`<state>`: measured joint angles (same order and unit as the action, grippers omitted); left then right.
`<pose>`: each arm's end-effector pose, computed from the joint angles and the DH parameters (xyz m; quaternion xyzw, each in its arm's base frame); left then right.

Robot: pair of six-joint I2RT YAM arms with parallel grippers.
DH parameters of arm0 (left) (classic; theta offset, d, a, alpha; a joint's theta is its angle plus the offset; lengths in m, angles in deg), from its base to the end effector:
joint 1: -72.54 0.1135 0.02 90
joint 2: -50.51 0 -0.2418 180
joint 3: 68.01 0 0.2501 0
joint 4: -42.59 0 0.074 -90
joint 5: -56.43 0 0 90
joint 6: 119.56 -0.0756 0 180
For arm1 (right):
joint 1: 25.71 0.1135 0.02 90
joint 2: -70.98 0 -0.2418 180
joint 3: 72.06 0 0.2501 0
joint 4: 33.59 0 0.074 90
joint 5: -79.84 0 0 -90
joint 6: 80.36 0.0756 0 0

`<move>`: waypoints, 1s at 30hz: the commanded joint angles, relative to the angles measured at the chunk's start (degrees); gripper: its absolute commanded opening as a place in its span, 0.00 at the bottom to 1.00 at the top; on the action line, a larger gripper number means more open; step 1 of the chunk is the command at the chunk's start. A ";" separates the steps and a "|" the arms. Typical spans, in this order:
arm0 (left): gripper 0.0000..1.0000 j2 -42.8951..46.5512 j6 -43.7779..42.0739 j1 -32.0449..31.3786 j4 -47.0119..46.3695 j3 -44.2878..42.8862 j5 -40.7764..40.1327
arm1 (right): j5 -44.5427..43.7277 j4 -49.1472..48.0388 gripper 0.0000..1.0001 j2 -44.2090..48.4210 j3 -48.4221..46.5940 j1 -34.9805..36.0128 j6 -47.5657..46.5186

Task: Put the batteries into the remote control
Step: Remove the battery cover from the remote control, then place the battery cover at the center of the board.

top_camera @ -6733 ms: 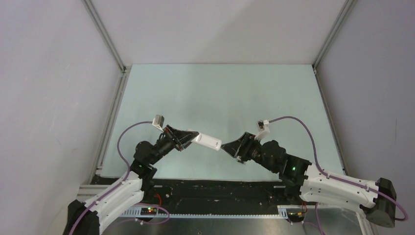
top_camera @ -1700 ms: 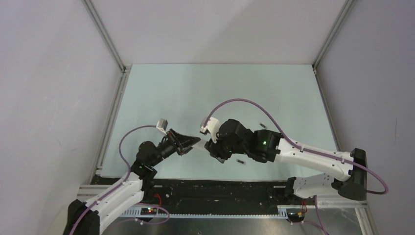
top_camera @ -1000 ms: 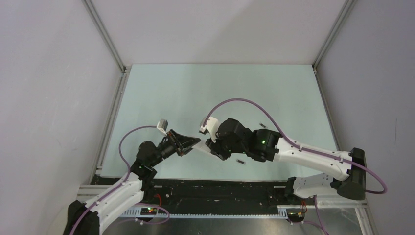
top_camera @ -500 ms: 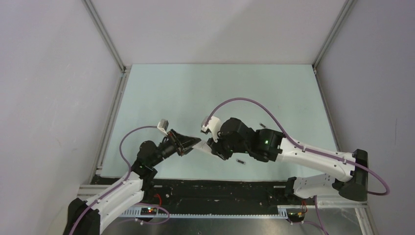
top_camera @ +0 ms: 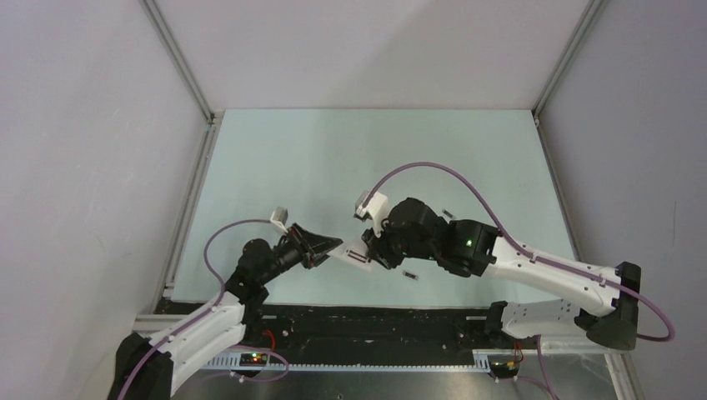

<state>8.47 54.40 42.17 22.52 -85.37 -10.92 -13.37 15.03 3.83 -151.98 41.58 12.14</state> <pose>0.1673 -0.1318 0.1594 -0.2060 0.7033 -0.6369 0.2392 0.1163 0.2670 0.3041 -0.4661 0.7584 0.2398 0.3874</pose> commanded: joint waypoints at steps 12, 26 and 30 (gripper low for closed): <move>0.00 20.22 -6.37 -0.29 22.53 0.64 -3.95 | -4.43 -10.13 0.26 -10.16 9.19 -15.62 12.92; 0.00 19.82 -7.93 -0.30 23.02 -1.28 -2.87 | -7.69 -16.48 0.38 -27.81 9.49 -15.32 15.32; 0.00 20.41 -7.86 -0.30 23.31 -0.61 -3.20 | -7.03 -16.52 0.49 -29.11 9.54 -15.11 15.46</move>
<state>28.08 47.84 42.17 46.82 -85.31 -13.91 -19.66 0.80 -24.98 -142.41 26.08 26.66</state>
